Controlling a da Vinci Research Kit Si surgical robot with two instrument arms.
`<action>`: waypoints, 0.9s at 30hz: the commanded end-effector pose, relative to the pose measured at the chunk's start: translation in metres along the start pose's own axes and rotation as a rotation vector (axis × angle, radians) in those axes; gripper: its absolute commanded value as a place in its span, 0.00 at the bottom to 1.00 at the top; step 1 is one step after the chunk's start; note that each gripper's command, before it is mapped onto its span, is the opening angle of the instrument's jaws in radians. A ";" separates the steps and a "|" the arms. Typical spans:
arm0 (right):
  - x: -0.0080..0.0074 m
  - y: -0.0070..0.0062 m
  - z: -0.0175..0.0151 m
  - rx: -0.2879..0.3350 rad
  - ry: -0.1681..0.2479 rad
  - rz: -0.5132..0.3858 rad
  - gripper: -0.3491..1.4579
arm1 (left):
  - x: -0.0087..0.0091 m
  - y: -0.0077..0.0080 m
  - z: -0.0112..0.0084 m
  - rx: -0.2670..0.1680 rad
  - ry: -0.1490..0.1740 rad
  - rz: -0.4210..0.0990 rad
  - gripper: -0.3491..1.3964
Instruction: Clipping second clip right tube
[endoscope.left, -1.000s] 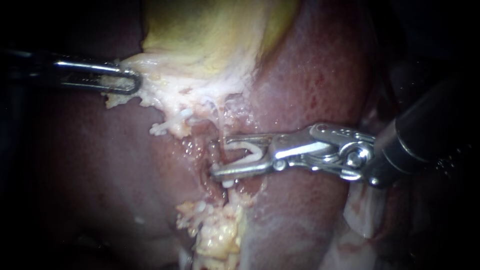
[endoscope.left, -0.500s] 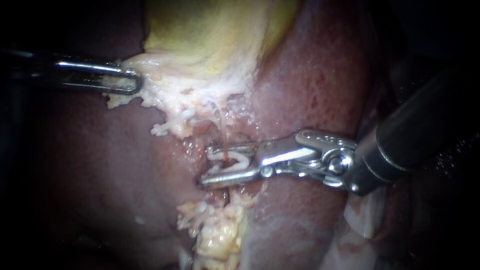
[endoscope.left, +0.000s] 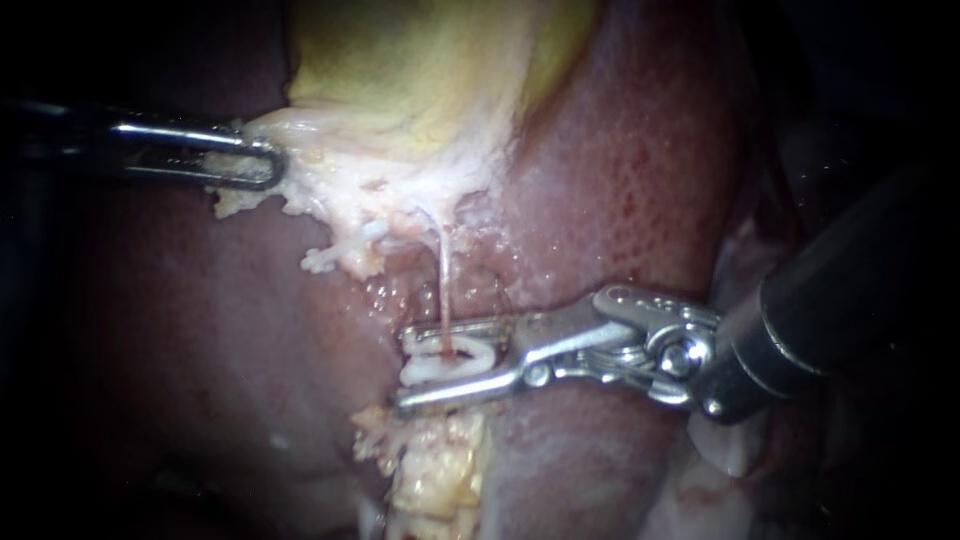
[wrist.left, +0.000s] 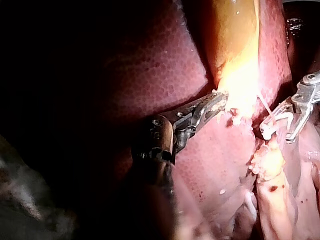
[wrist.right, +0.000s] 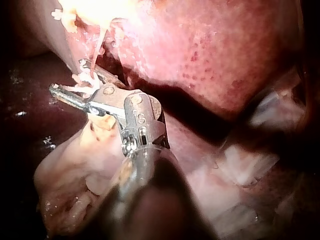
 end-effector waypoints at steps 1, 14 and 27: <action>0.0000 -0.0001 0.0000 0.004 -0.005 -0.001 0.44 | 0.0000 0.0000 0.0000 0.000 0.000 0.000 0.00; 0.0000 0.0003 -0.0003 0.014 -0.012 -0.003 0.36 | 0.0000 0.0000 0.0000 0.000 0.000 0.000 0.00; -0.0003 0.0010 -0.0010 0.016 -0.013 0.018 0.08 | 0.0001 0.0000 0.0002 0.001 0.000 0.000 0.00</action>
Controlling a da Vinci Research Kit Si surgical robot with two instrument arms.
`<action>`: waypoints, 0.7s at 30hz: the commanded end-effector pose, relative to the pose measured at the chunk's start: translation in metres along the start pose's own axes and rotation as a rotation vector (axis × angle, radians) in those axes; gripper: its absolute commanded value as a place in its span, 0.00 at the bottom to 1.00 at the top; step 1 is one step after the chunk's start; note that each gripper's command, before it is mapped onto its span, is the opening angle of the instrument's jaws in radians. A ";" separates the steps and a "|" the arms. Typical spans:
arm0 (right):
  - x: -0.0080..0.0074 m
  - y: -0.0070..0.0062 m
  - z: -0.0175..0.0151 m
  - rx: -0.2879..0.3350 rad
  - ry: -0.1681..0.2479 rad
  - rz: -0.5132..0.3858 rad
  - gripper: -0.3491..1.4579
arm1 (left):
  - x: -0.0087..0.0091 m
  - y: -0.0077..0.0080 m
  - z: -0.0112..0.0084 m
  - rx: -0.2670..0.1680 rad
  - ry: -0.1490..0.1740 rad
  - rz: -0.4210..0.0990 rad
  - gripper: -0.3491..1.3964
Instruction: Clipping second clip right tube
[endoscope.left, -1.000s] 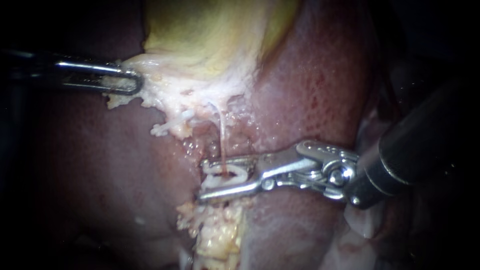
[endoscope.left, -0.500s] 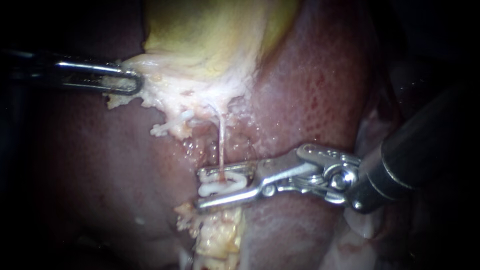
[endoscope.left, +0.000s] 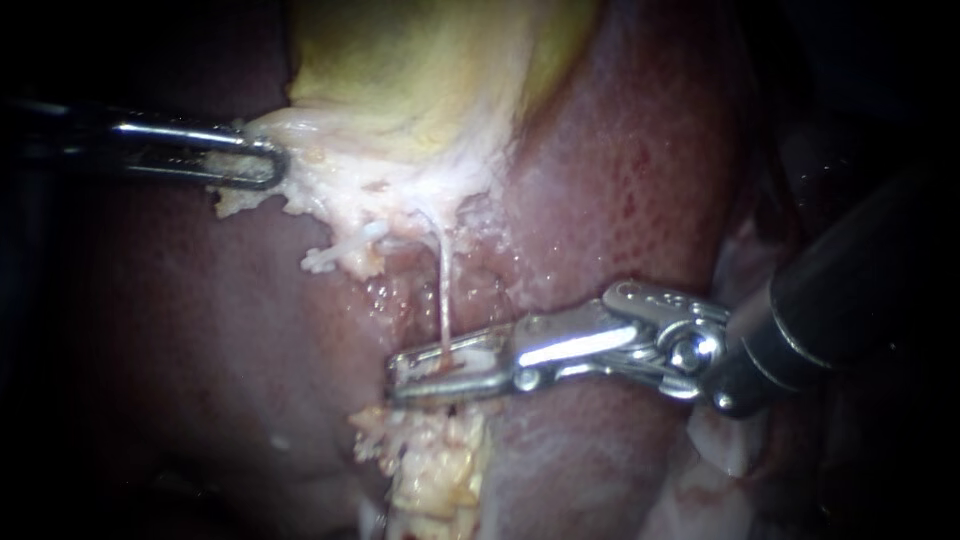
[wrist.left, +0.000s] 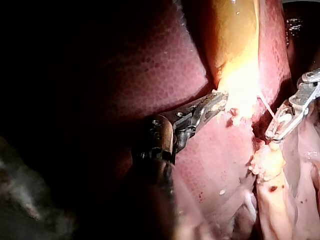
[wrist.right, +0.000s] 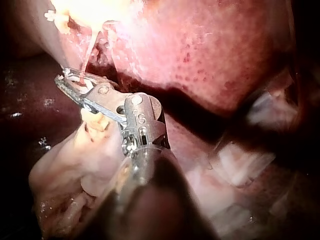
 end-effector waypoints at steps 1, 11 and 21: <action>0.0000 0.0000 0.0000 0.000 0.000 0.017 0.02 | 0.0000 0.0000 0.0000 0.001 0.000 0.000 0.00; -0.0007 0.0006 -0.0004 -0.020 -0.031 0.055 0.00 | 0.0000 -0.0001 0.0001 0.001 0.000 -0.001 0.00; -0.0011 0.0009 -0.0005 -0.024 -0.037 0.053 0.00 | 0.0000 -0.0001 0.0001 0.001 0.000 -0.001 0.00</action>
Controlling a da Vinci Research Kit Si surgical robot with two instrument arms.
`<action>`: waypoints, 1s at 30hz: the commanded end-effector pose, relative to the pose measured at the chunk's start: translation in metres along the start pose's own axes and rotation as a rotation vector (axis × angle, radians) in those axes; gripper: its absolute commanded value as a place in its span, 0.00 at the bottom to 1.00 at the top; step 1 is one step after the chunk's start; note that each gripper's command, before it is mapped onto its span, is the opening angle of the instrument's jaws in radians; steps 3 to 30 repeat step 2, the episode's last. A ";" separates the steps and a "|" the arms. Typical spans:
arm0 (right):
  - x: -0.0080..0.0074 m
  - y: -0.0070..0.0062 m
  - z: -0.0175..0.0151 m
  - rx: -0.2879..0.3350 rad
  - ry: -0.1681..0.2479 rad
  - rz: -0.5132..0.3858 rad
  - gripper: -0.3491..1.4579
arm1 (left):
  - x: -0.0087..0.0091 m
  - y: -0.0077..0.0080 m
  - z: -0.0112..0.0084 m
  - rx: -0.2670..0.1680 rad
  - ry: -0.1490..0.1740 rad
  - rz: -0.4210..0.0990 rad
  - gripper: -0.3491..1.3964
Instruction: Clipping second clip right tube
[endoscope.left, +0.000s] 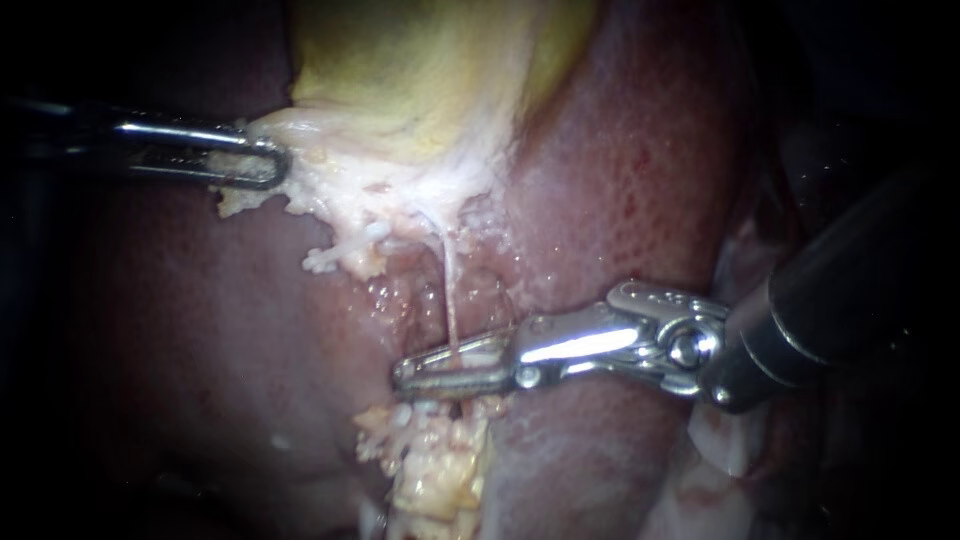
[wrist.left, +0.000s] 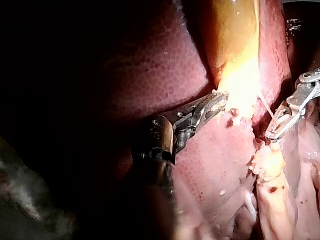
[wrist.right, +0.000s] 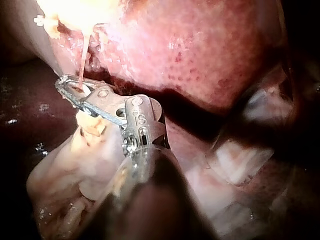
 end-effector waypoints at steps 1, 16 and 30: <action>0.0000 0.0000 0.0000 -0.001 0.001 0.000 0.00 | 0.0000 0.0000 0.0000 0.000 0.000 0.000 0.00; 0.0000 0.0001 0.0000 -0.001 0.001 0.000 0.00 | 0.0000 0.0000 0.0000 0.000 0.000 0.000 0.00; 0.0000 0.0001 0.0000 -0.001 0.001 0.000 0.00 | 0.0000 0.0000 0.0000 0.000 0.000 0.000 0.00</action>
